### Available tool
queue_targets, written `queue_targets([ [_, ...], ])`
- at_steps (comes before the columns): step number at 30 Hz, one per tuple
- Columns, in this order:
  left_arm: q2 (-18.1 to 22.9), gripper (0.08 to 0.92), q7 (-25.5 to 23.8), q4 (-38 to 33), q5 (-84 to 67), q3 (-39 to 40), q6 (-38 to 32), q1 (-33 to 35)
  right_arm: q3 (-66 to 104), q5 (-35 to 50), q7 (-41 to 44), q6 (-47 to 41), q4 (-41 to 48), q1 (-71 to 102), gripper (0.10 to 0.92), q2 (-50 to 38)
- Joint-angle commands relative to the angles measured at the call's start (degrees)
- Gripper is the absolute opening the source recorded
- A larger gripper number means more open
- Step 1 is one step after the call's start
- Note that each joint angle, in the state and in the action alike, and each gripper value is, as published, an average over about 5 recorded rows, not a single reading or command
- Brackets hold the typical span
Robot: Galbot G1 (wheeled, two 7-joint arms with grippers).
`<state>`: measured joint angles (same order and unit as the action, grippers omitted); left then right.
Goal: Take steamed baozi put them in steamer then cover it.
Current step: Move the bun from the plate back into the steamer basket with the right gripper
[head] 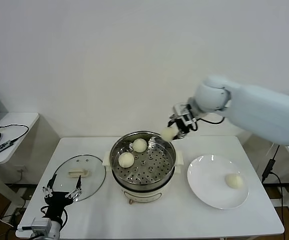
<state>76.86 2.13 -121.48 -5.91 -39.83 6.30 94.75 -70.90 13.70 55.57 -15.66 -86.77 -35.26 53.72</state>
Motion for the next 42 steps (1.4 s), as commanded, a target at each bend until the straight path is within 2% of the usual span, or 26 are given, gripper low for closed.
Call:
queue_targets([
  [1, 0.23, 0.823, 0.00, -0.10, 0.04, -0.12, -0.05, 0.12, -7.12, -0.06, -3.57, 10.16, 0.91, 0.47, 0.551, 8.94],
  [11, 1.25, 0.823, -0.04, 0.18, -0.03, -0.08, -0.41, 0.03, -8.86, -10.95, -3.37, 22.35, 2.29, 1.86, 0.551, 11.63],
  [19, 1.49, 0.823, -0.09, 0.03, 0.02, -0.25, -0.77, 0.33, -9.28, -15.20, -3.50, 27.88, 1.91, 3.05, 0.551, 12.36],
  [38, 1.78, 0.823, -0.04, 0.64, 0.09, -0.19, -0.97, 0.02, -9.43, -15.71, -2.74, 29.29, -0.12, 3.75, 0.564, 11.51],
  [42, 1.76, 0.823, -0.05, 0.66, 0.09, -0.17, -0.94, -0.03, -9.21, -15.12, -2.71, 29.04, -0.51, 3.23, 0.634, 11.23],
])
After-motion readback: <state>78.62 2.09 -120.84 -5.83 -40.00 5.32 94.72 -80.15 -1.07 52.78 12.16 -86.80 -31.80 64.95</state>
